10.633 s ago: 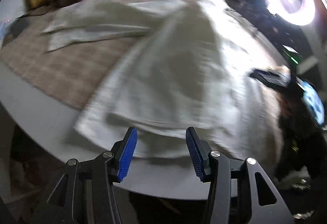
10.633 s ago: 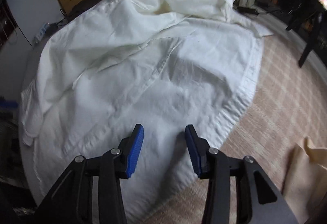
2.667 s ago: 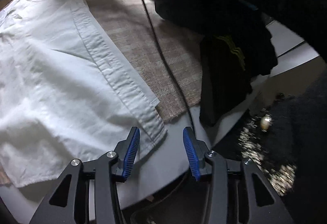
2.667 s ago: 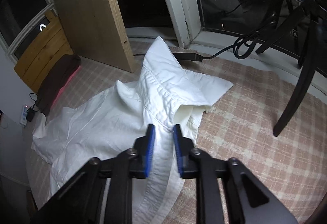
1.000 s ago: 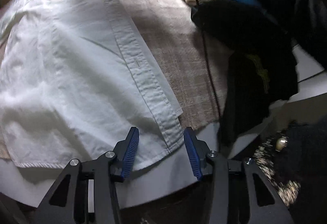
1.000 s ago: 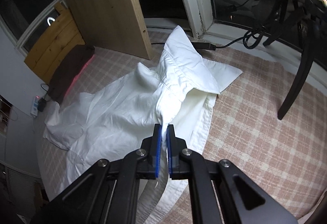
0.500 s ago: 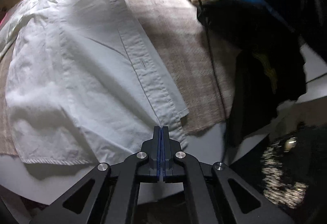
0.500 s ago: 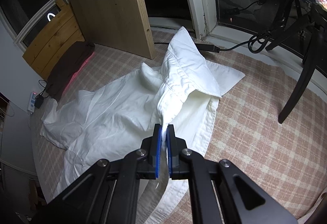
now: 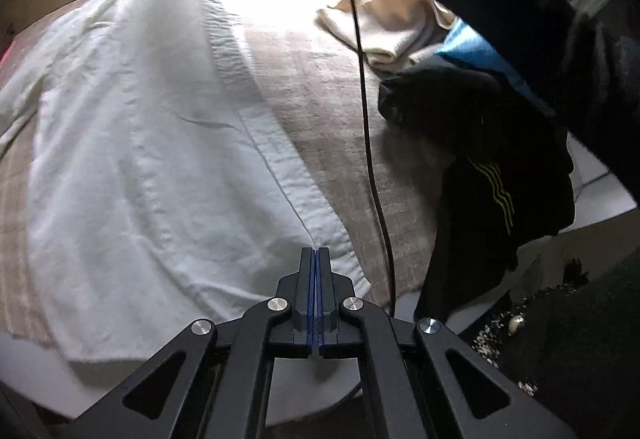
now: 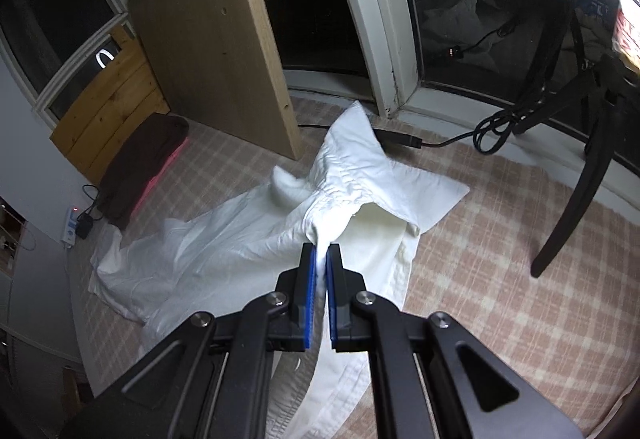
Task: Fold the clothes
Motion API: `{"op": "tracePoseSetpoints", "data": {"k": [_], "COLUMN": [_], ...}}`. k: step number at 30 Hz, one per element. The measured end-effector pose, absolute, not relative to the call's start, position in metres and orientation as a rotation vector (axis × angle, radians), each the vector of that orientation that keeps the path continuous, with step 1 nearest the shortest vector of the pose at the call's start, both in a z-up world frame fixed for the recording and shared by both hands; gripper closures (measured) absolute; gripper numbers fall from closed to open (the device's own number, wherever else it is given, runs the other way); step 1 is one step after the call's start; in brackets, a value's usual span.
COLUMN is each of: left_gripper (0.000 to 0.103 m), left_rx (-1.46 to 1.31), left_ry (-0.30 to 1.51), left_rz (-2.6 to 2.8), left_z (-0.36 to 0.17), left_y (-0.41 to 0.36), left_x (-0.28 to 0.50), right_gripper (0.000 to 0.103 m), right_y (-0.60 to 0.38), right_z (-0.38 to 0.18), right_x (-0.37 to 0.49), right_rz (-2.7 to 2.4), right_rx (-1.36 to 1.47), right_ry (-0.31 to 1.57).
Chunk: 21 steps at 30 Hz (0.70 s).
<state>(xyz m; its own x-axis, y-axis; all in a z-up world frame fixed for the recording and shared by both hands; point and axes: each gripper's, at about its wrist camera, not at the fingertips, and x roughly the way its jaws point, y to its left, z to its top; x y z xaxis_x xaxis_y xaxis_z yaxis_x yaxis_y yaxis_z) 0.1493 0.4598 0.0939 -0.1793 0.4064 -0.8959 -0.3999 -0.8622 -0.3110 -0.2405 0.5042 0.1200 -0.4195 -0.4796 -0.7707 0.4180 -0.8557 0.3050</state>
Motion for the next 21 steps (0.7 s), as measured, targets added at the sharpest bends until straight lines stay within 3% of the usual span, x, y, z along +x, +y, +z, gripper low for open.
{"op": "tracePoseSetpoints", "data": {"k": [10, 12, 14, 15, 21], "left_gripper": [0.103, 0.102, 0.101, 0.095, 0.087], "left_rx": [-1.653, -1.654, -1.634, -1.623, -1.635], "left_ry": [0.047, 0.037, 0.047, 0.053, 0.041], "left_rz": [1.921, 1.913, 1.937, 1.95, 2.176], "left_z": [0.063, 0.07, 0.083, 0.09, 0.125], "left_y": [0.462, 0.456, 0.445, 0.44, 0.362], "left_x": [0.152, 0.153, 0.157, 0.159, 0.147], "right_gripper": [0.097, 0.091, 0.081, 0.079, 0.079], "right_y": [0.495, 0.495, 0.501, 0.506, 0.53], "right_z": [0.073, 0.067, 0.071, 0.075, 0.118], "right_x": [-0.25, -0.249, -0.248, -0.247, -0.206], "right_rz": [-2.288, -2.282, -2.31, -2.314, -2.343], "right_rx": [1.385, 1.386, 1.385, 1.375, 1.253], "right_ry": [0.106, 0.134, 0.128, 0.115, 0.111]}}
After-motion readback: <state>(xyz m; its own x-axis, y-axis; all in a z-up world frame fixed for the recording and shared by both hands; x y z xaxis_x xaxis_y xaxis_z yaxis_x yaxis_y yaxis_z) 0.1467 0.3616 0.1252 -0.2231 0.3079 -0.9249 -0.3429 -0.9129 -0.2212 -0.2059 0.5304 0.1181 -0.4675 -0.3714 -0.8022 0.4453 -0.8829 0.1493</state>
